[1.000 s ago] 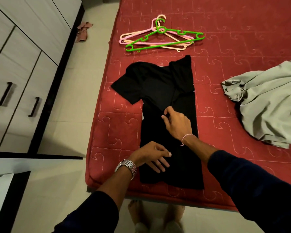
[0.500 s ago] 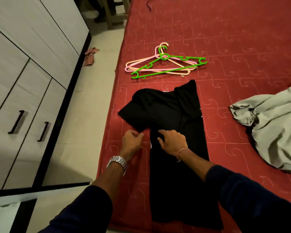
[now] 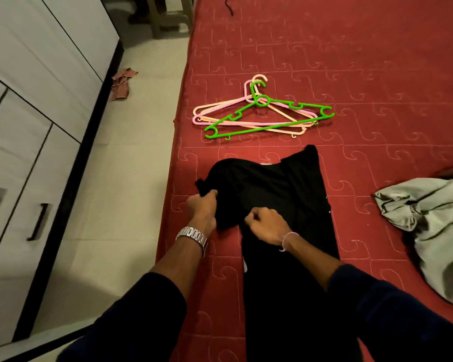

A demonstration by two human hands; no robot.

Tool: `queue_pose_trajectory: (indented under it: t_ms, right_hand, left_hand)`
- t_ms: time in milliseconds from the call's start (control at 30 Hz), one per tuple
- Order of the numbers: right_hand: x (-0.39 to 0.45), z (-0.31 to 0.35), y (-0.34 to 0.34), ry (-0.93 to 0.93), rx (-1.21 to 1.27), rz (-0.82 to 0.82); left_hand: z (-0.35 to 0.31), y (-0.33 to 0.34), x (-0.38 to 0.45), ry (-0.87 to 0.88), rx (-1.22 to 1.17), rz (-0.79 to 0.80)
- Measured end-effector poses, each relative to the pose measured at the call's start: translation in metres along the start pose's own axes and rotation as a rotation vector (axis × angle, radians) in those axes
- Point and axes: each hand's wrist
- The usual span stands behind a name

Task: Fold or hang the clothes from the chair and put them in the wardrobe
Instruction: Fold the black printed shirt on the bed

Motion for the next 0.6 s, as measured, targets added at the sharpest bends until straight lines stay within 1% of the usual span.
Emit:
queue_pose_trajectory:
  t_ms: [33,133,167,200,233,267,300,333,367,433,467,500,567,600]
  right_hand:
    - [0.002,0.000,-0.004,0.013,0.111,-0.019]
    - [0.010,0.004,-0.022,-0.004,0.522,-0.285]
    - [0.013,0.008,-0.031,-0.019,0.690,-0.306]
    - [0.017,0.013,-0.042,-0.028,0.860,-0.259]
    - [0.021,0.015,-0.053,-0.031,1.014,-0.158]
    - [0.024,0.014,-0.064,-0.037,1.121,-0.052]
    - [0.025,0.013,-0.073,-0.051,1.166,0.023]
    - [0.027,0.010,-0.081,-0.054,1.152,0.031]
    - [0.030,0.005,-0.086,-0.026,1.102,-0.023]
    - [0.036,-0.005,-0.096,0.064,1.006,-0.180]
    - [0.040,-0.012,-0.098,0.095,0.977,-0.214]
    - [0.042,-0.017,-0.100,0.116,0.968,-0.214]
    - [0.048,-0.023,-0.099,0.153,0.907,-0.193]
    - [0.049,-0.023,-0.097,0.140,0.807,-0.193]
  left_hand:
    - [-0.003,0.007,-0.003,0.044,0.005,0.039]
    - [-0.017,0.033,-0.021,0.211,0.054,0.163]
    - [-0.023,0.044,-0.028,0.277,0.073,0.235]
    - [-0.030,0.053,-0.038,0.348,0.094,0.328]
    - [-0.036,0.062,-0.046,0.407,0.123,0.431]
    - [-0.040,0.070,-0.052,0.452,0.167,0.529]
    - [-0.042,0.076,-0.055,0.505,0.205,0.574]
    - [-0.042,0.079,-0.055,0.565,0.230,0.548]
    - [-0.041,0.080,-0.051,0.614,0.244,0.460]
    - [-0.034,0.077,-0.036,0.655,0.284,0.195]
    - [-0.029,0.073,-0.027,0.652,0.323,0.073]
    - [-0.023,0.070,-0.018,0.635,0.362,-0.009]
    - [-0.014,0.062,-0.003,0.574,0.377,-0.054]
    - [-0.012,0.060,0.002,0.547,0.346,-0.049]
Point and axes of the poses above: each hand's wrist, its own x-axis towards the middle knuckle, its own y-axis out of the palm, z = x × y, and after that the axes turned 3 degrees about -z, right-handed
